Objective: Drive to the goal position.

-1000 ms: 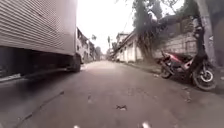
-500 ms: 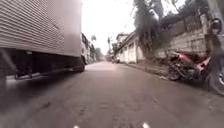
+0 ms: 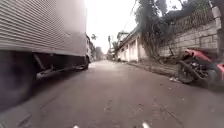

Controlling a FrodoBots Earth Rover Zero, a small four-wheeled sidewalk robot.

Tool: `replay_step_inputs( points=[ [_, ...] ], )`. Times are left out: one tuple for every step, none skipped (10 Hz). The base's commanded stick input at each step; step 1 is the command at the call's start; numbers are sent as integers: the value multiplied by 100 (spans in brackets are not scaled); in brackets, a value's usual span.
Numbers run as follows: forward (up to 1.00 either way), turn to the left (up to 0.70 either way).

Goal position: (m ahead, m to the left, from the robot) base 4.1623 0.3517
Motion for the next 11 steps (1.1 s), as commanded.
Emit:
replay_step_inputs(
  points=[
    [85,1],
    [85,1],
    [85,1],
    [85,1],
    [85,1],
    [85,1],
    [85,1],
    [85,1],
    [85,1],
    [85,1],
    [85,1]
  ],
)
